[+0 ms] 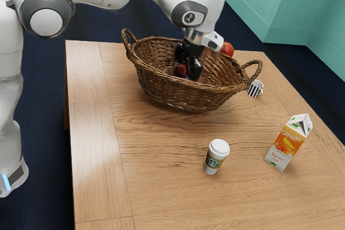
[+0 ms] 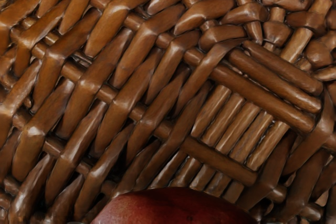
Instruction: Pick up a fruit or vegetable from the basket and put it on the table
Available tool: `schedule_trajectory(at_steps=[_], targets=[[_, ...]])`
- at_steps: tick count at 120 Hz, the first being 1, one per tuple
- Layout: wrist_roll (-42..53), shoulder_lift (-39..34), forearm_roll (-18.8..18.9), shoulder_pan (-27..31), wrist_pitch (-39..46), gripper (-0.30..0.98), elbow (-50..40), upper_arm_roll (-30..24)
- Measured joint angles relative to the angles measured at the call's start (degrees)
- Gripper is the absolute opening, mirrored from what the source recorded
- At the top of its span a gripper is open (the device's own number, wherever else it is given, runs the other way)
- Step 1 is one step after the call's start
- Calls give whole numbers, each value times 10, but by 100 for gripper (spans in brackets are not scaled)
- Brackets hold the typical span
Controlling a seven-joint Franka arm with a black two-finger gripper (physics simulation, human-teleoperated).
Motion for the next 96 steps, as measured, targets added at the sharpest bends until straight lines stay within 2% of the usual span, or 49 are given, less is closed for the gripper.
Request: schedule_trajectory(at_steps=[8,21,64,72,84,96], targets=[[0,-16,2,-1,-2,37,5,-1],[0,-24,4,-14,-14,35,76,-6],[-2,-47,12,-196,-45,36,136,-6],[-3,-64,13,-230,-47,36,110,-4],[-6,-130,14,-282,-48,36,5,-3],[-11,-179,15,-287,-41,36,-85,-6]])
